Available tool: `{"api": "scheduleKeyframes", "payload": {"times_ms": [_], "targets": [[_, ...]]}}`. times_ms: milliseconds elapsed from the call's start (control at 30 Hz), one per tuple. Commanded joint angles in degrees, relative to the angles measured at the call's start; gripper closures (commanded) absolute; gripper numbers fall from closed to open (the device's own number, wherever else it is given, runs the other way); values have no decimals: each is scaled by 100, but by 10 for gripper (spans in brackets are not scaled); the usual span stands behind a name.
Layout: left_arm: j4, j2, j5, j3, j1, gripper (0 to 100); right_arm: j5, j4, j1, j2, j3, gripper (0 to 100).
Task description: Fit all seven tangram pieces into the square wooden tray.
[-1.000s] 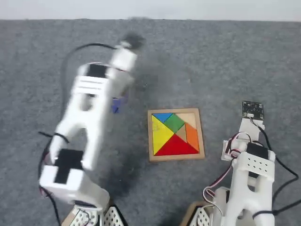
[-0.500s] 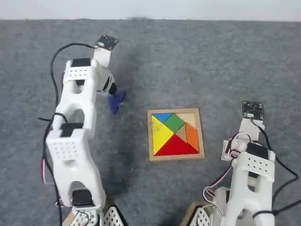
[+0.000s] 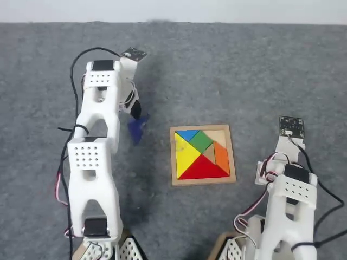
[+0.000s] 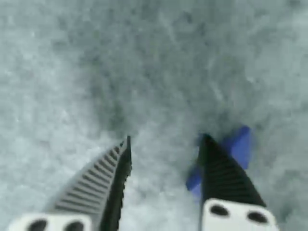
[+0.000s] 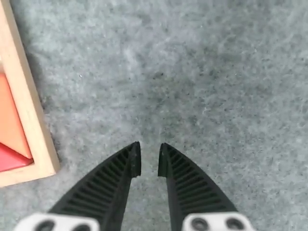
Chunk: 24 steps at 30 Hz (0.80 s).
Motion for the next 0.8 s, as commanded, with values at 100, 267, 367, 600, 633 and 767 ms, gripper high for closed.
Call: {"api": "scheduleKeyframes", "payload": {"times_ms": [100,267,367,600,633,767], "targets": [[343,-1178,343,-444,-79,776,-26,-92,-57,-136,-316,924],[413,-1679,325,180,44,776,-26,-92,-57,-136,-316,924],[123,-1688,290,875,132,776,-26,-92,-57,-136,-316,924],[-1257,-3051,290,3319,255,776,-26,-92,-57,-136,-316,924],[-1635,-3429,264,3811,255,776,-26,-101,-57,-136,-316,924],[-2760,-4220,79,5235,299,776,-26,-101,-145,-136,-316,924]]}}
